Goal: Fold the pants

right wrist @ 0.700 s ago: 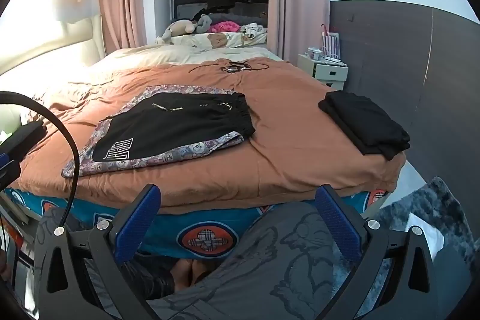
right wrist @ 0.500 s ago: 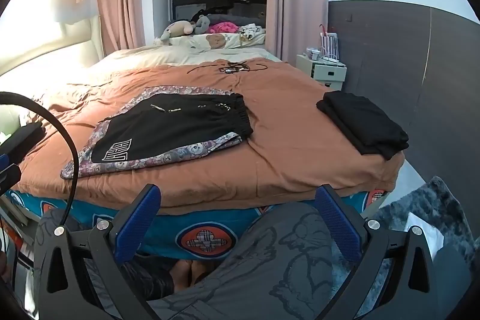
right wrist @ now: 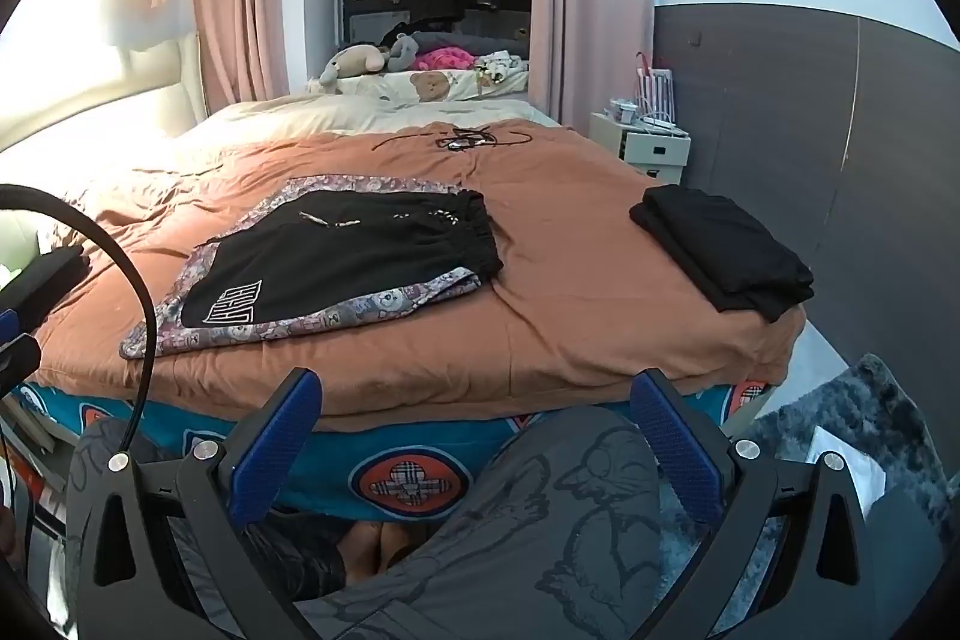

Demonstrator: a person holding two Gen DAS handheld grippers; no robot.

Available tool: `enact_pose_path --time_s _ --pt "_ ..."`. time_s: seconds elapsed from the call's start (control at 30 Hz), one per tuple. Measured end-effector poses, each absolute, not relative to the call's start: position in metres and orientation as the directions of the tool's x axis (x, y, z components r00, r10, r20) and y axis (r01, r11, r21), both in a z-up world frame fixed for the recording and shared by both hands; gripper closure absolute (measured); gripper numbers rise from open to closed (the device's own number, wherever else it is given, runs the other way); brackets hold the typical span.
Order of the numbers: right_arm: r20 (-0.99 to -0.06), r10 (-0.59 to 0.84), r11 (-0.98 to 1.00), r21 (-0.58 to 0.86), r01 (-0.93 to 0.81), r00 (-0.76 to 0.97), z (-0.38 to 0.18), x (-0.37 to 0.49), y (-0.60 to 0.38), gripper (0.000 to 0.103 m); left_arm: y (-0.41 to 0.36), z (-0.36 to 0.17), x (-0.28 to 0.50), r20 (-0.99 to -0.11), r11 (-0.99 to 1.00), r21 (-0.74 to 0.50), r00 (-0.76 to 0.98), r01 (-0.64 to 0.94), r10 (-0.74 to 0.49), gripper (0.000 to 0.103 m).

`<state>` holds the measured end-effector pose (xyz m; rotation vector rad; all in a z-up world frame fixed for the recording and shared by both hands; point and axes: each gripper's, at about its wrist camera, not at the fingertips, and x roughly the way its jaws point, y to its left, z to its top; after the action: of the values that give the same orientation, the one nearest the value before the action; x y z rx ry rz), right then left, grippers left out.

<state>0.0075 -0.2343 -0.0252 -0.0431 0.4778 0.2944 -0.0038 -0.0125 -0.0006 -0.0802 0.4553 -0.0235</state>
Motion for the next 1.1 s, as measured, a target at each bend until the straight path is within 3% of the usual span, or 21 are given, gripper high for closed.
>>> enact_pose_path --time_s 1.1 --pt "-0.455 0.246 0.964 0.020 -0.266 0.856 -0.0253 0.0064 -0.2326 0.000 -0.0148 0.0023 -0.0099 -0.435 0.995 -0.095 0.899 0.005 -0.046 0.000"
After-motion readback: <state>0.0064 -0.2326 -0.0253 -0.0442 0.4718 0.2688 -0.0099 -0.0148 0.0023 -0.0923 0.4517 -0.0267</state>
